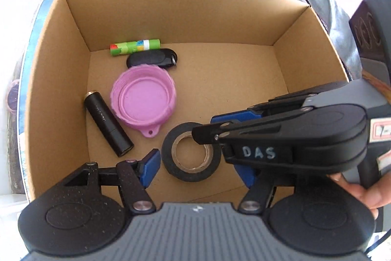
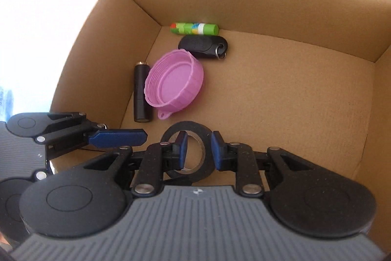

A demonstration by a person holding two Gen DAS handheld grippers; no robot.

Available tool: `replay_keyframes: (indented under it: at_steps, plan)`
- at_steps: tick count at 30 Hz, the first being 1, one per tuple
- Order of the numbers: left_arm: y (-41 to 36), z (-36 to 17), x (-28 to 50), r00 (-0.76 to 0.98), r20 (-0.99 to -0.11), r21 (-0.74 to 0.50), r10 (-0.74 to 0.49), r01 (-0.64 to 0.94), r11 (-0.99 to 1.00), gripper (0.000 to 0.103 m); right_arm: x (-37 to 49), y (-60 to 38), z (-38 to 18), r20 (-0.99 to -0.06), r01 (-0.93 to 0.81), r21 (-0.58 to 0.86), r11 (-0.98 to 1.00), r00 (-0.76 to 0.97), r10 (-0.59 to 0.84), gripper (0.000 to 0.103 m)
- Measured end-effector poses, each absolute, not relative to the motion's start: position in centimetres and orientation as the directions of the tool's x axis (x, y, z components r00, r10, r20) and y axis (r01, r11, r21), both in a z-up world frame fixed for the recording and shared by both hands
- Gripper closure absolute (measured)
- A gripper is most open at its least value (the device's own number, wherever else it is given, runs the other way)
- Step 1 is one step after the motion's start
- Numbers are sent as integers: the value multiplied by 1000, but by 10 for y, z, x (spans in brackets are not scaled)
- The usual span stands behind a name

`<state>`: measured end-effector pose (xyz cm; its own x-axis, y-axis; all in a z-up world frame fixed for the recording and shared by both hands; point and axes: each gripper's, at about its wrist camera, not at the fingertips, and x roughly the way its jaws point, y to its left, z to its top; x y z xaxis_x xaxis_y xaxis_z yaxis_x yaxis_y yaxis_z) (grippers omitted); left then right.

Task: Organize rigid objects
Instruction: 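Move the right gripper out of the box toward the white charger plug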

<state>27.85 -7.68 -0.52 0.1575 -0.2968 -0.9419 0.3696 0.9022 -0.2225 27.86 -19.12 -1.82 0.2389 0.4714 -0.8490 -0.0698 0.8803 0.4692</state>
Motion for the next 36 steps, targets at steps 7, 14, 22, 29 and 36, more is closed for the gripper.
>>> replay_keyframes:
  at_steps: [7,14,22,29,36]
  plan:
    - [-67,46,239,334,-879,-184,-340,421,888,30,220,-226,45,-708,-100,536,838,487,511,78]
    - [-48,89,155,481,-739,-173,-472,541,823,21,101,-259,82,-545,-90,565,820,705,454,68]
    - [-67,31,72,451,-729,-84,-515,688,721,18,34,-241,0,-564,92,641,762,730,387,64]
    - [-82,-4,60,397,-776,-81,-490,708,702,18,22,-230,-27,-615,198,604,772,732,293,63]
    - [-87,-24,64,396,-800,-64,-451,692,719,18,33,-224,-31,-640,204,594,778,705,304,63]
